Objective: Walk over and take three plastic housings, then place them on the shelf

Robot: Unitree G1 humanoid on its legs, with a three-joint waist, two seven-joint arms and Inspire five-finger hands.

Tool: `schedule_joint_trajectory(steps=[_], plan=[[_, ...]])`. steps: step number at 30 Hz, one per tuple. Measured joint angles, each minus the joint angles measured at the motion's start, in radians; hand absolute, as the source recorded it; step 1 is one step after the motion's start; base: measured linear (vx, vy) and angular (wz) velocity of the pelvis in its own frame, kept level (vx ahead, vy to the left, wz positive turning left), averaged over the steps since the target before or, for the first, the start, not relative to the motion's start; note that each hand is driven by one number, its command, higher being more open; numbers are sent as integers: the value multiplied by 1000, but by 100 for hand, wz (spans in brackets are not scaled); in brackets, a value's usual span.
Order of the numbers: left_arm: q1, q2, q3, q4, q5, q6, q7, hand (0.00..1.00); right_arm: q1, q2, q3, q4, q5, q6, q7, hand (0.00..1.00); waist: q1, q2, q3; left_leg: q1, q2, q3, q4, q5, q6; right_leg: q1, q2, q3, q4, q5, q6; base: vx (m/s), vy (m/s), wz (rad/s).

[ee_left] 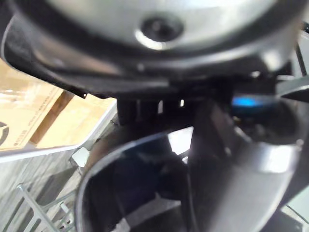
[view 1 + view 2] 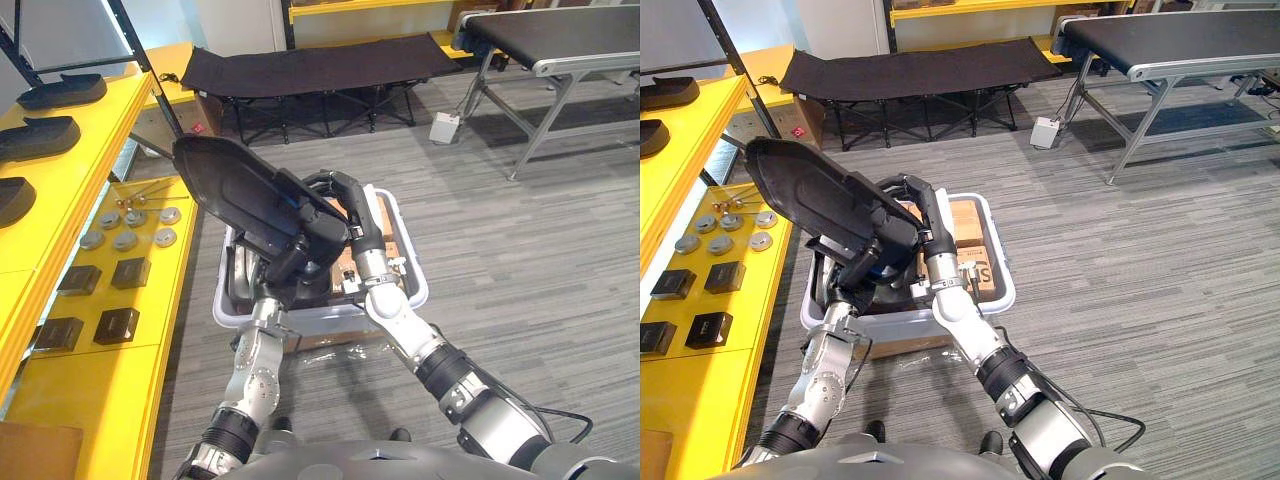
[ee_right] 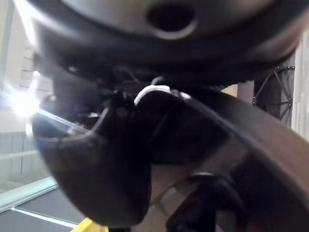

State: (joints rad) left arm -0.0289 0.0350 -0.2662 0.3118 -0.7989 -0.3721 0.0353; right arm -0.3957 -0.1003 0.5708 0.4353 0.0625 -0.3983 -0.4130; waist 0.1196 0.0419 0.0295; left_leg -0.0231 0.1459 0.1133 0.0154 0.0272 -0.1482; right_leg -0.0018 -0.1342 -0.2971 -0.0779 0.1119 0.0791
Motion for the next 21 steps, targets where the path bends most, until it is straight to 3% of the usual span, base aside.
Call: schedule_joint_trajectory(steps=[5, 8, 13, 18, 21], plan=[[1, -33, 122, -37, 251, -14, 241, 0, 82, 22, 22, -9, 4, 1, 52, 100, -7, 0, 0, 0, 2, 1, 0, -2, 1, 0, 1, -1, 0, -1, -1, 0, 0, 0], [25, -27, 199, -64, 365, -14, 328, 0, 100, 22, 33, -11, 55, 19, 126, 100, 0, 0, 0, 0, 2, 1, 1, -3, 1, 0, 1, -1, 0, -1, -1, 0, 0, 0], [96, -20, 271, -149, 586, -4, 444, 0, 107, 22, 63, -21, 83, 42, 173, 100, 20, 1, 1, -7, 2, -7, 17, -13, -2, 5, 1, -5, 0, -3, -3, 0, 0, 2], [142, 19, 294, -205, 850, 75, 545, 0, 119, 21, 115, -55, 84, 65, 197, 100, 28, 3, 2, -26, 1, -22, 36, -22, -2, 3, 0, -15, -1, -4, -4, -6, 5, 6], [171, 22, 302, -204, 921, 96, 567, 0, 142, 17, 120, -70, 110, 68, 223, 100, 33, 3, 2, -27, 1, -22, 38, -29, -3, 1, 0, -16, -1, -7, -6, 0, 0, 0]])
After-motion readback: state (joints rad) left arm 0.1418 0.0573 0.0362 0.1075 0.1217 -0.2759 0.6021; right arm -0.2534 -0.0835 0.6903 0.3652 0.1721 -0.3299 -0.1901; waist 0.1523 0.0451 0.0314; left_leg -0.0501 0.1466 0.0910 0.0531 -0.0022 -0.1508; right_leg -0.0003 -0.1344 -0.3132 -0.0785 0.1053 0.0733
